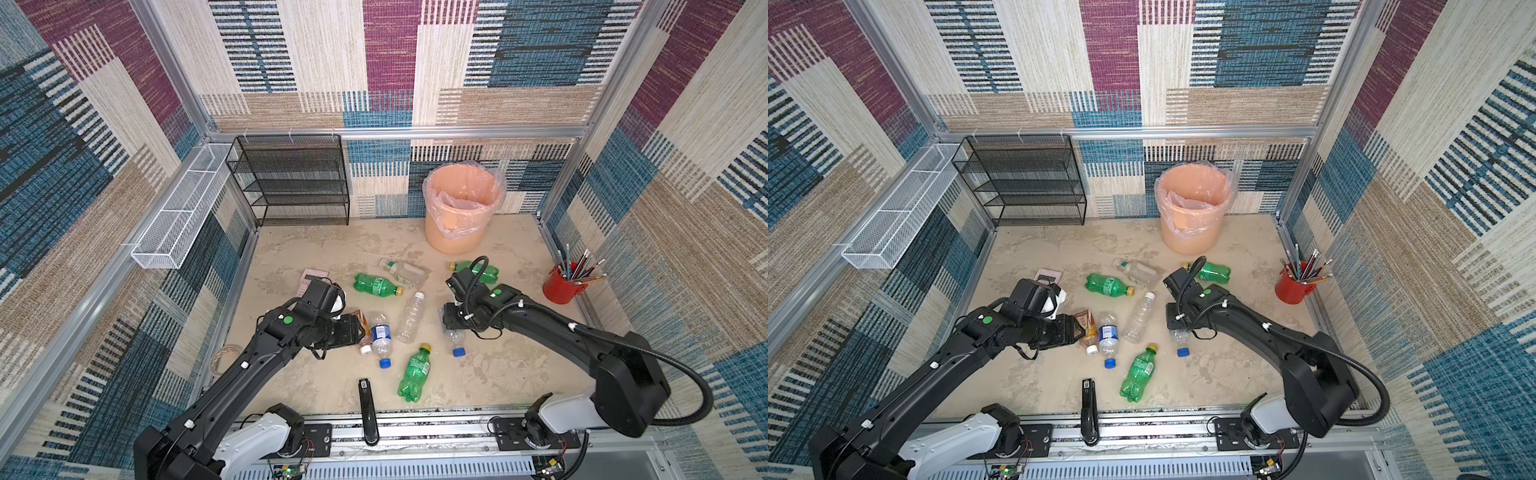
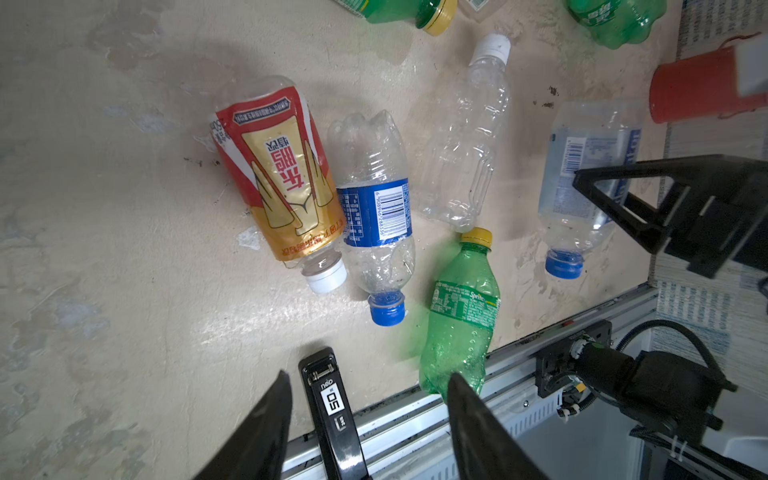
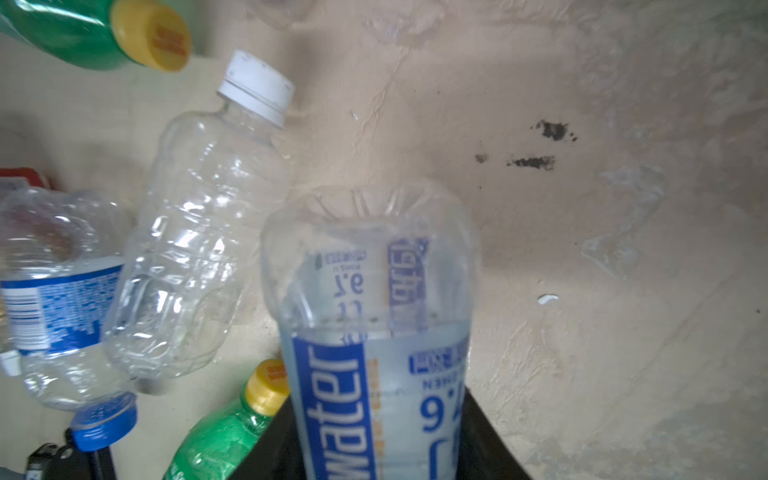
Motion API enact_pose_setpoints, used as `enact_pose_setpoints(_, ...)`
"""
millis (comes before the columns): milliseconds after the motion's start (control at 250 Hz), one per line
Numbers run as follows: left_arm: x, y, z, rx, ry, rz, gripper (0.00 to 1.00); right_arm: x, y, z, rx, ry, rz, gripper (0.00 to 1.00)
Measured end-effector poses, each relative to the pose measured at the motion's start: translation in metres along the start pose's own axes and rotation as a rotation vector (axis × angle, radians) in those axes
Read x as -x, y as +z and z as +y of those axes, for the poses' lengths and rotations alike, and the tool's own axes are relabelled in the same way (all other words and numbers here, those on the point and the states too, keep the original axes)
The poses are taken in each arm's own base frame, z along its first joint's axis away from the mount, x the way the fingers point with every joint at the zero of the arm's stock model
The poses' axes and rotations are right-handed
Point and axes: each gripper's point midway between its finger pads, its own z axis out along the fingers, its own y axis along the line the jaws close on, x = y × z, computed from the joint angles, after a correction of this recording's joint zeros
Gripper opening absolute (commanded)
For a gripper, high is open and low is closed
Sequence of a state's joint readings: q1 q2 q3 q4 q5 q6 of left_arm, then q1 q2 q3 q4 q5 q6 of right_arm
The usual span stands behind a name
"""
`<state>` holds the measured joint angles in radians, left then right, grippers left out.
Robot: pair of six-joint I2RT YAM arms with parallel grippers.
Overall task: Throw the plastic bottles in the bin
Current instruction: 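Grasp the blue-labelled soda water bottle with the right gripper, then carry the soda water bottle over the bin and open the right gripper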
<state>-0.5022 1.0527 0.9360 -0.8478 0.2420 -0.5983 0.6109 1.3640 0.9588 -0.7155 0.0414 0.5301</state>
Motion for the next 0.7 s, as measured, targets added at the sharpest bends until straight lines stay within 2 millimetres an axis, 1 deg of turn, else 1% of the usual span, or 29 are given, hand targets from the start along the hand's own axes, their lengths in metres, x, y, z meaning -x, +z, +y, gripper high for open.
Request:
enact_pose_setpoints(120, 0.005, -0.002, -0.004, -0.009, 0.008, -0.015, 0.61, 0.001, -0.023, 0.001, 0.091, 0.097, -0.098, 0.44)
enact_pose_setpoints(268, 0.015, -0.007, -0.012, -0.030, 0.022, -0.048, 0.61, 0.011, -0.047, 0.002, 0.202, 0.213, -0.241, 0.44)
enact_pose_setpoints(484, 0.026, -0.013, -0.021, -0.059, 0.033, -0.094, 0.61, 0.036, -0.081, -0.003, 0.316, 0.357, -0.457, 0.44)
enact_pose_setpoints(700, 0.029, -0.017, -0.024, -0.075, 0.028, -0.116, 0.61, 0.062, -0.110, -0.006, 0.376, 0.424, -0.626, 0.44)
